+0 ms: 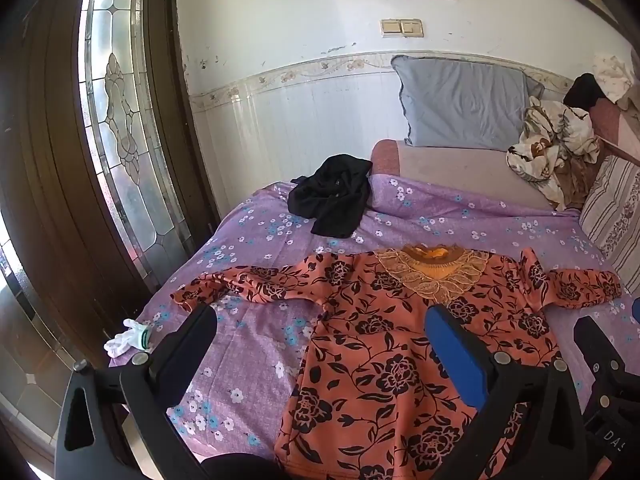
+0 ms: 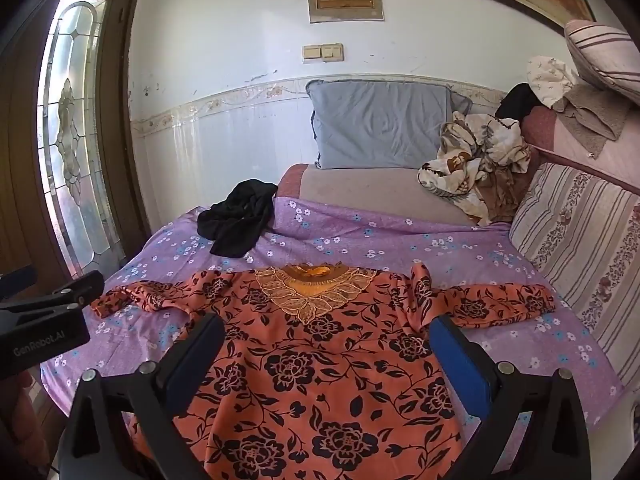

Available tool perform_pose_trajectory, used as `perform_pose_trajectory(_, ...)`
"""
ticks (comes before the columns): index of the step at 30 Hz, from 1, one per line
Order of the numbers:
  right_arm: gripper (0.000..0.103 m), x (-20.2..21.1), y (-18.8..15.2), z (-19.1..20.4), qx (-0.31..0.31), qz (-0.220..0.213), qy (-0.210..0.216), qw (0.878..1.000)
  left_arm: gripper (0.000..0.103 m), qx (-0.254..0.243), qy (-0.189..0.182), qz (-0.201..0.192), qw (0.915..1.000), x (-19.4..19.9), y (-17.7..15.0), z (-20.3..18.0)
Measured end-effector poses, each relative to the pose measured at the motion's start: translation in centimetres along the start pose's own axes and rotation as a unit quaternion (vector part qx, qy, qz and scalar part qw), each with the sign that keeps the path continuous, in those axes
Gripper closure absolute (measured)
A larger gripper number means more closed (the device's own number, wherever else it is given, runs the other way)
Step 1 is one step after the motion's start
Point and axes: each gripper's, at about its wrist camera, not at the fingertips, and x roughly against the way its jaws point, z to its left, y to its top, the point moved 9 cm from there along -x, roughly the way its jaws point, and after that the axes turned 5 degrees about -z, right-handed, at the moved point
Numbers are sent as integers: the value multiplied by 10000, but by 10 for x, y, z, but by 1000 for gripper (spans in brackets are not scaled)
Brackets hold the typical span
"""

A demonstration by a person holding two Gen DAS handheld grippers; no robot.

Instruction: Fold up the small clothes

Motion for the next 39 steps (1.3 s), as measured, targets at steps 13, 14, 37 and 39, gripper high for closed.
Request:
perform_pose_trajectory(13, 0, 0, -4, -1, -50, 72, 19, 10000, 0, -36, 6, 9, 10000, 1, -2, 3)
perform_pose_trajectory(14, 0, -1, -5, -1, -57, 81, 26, 9999, 0, -32, 2, 12, 10000, 0, -3, 3)
perform_pose_trajectory(37, 0, -15, -11, -5, -124, 212, 96, 9997, 0, -112, 36, 188, 9998, -16, -16, -4)
perform_pose_trajectory(39, 0, -16, -13, -4, -185, 297, 102, 9993, 0, -221, 58, 406, 9989, -16, -19, -5)
